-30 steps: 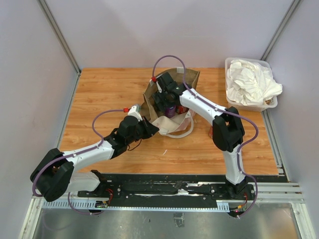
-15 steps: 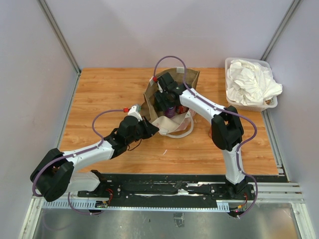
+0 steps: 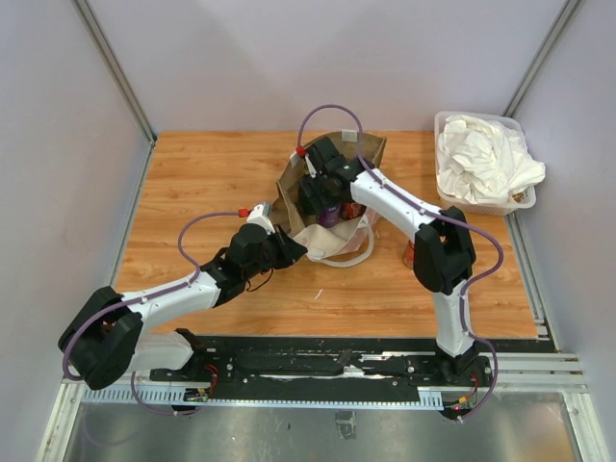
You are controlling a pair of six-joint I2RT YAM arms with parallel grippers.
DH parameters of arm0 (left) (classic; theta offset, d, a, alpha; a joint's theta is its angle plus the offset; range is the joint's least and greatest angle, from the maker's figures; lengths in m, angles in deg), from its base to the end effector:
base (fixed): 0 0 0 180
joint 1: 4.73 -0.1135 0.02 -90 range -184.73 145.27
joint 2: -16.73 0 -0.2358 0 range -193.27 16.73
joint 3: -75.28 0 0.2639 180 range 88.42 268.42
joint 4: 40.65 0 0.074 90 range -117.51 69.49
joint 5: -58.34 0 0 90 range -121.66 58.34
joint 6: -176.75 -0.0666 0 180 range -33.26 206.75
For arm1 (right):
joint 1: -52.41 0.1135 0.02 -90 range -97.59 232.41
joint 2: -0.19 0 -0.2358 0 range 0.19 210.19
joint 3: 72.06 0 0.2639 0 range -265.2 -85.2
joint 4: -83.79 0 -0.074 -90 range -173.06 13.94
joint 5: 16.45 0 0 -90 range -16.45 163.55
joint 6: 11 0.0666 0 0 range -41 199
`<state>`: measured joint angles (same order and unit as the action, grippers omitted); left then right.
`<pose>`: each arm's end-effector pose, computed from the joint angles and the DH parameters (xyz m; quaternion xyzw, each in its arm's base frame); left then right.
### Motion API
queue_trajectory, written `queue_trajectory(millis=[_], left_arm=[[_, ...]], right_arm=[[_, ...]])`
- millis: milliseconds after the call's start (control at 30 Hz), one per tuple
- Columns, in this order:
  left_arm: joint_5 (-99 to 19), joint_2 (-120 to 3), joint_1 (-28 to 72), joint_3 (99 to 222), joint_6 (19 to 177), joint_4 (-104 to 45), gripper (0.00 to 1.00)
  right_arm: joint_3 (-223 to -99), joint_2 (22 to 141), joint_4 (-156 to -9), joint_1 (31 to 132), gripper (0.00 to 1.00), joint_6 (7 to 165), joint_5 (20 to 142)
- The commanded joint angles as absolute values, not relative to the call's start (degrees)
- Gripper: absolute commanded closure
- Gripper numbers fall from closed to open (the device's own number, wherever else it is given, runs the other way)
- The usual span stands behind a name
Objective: Take the beverage out of the canvas bag
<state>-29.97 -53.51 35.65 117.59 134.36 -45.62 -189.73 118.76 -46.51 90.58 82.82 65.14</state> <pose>0.2320 -0.1947 0.1570 -0.0607 0.8314 -0.3747 0.4058 0.3876 0.2923 0.2083 -0.2536 0.9044 0.0560 0.3386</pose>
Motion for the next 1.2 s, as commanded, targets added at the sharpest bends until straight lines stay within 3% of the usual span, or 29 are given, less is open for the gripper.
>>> queue_trajectory(millis=[0, 367, 667, 867, 1167], left_arm=[[-29.62, -54.6, 36.23, 117.22, 133.28, -42.95, 0.92], [-29.99, -55.36, 36.23, 117.6, 133.19, -42.96, 0.92], [-30.18, -55.34, 36.23, 117.51, 133.35, -42.97, 0.92], [-30.05, -54.84, 36.26, 117.42, 133.13, -42.94, 0.92], [-30.04, -55.07, 36.24, 117.44, 133.01, -43.06, 0.92]], right_arm=[[-193.08, 107.56, -46.09, 90.55, 0.99, 81.34, 63.91], [-189.69, 90.56, -48.69, 90.9, 0.99, 79.69, 56.22], [-184.35, 78.0, -49.05, 89.33, 0.99, 76.03, 39.14], [-173.35, 70.51, -48.62, 80.89, 0.99, 79.86, 38.27], [-157.88, 62.45, -49.26, 63.8, 0.99, 86.62, 47.32]])
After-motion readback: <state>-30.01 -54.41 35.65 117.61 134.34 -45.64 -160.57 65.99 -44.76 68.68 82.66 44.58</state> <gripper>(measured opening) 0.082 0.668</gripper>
